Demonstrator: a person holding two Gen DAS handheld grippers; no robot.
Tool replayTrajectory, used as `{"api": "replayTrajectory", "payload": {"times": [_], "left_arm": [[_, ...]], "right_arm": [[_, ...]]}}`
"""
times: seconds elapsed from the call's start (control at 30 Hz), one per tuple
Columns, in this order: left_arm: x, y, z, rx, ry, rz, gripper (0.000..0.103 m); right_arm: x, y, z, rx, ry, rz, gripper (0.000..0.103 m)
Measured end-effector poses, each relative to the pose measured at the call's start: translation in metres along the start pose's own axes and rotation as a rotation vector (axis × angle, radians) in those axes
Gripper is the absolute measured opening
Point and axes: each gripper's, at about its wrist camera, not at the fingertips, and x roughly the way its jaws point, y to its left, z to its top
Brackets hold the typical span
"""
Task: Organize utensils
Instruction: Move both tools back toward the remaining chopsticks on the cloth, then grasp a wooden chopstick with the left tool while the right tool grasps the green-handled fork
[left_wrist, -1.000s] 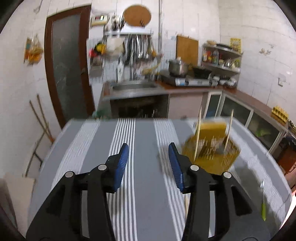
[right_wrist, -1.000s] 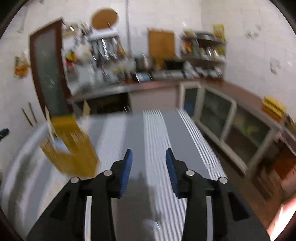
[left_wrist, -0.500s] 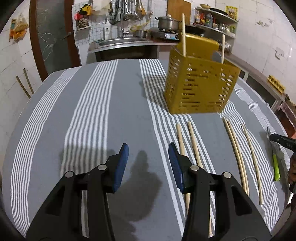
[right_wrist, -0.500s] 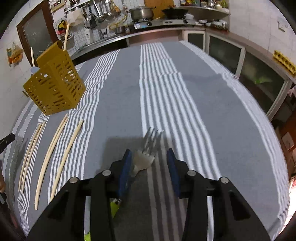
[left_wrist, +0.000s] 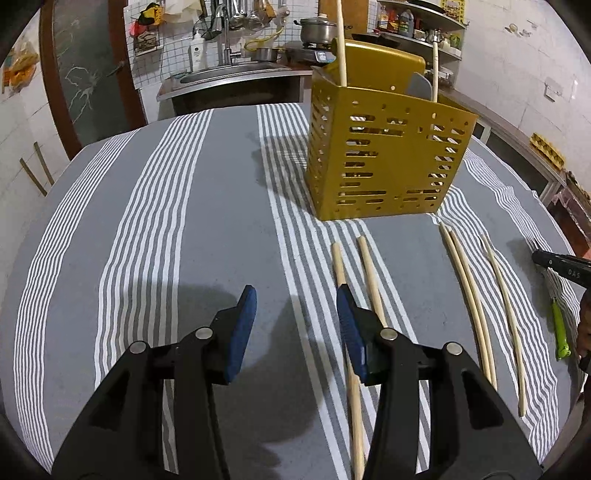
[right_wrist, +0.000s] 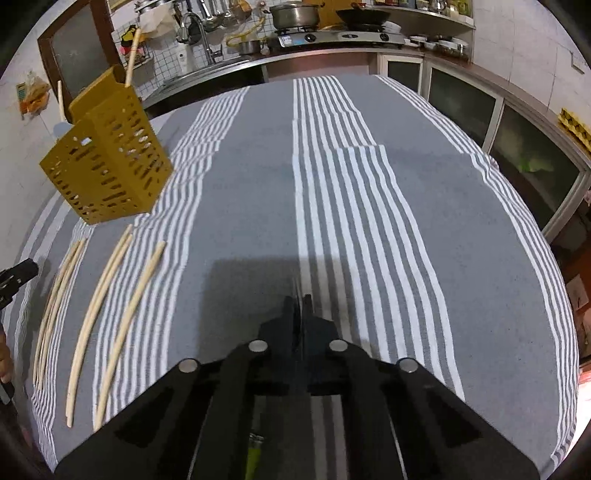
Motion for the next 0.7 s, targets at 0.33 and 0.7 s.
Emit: {"api": "replayTrajectory", "payload": {"times": [0.33,0.7], "left_arm": [[0.005,-0.008,0.008,0.025,0.02,-0.04,0.044],[0.046,-0.034,0.016,0.093,0.115,-0.014,0.03]], "right_arm": [[-0.038,0.011,0.016,-0.021,-0.105,0.025,0.003],[-0.046,0.021,0.019,-0.034,-0.142,0.037,0.003]]}}
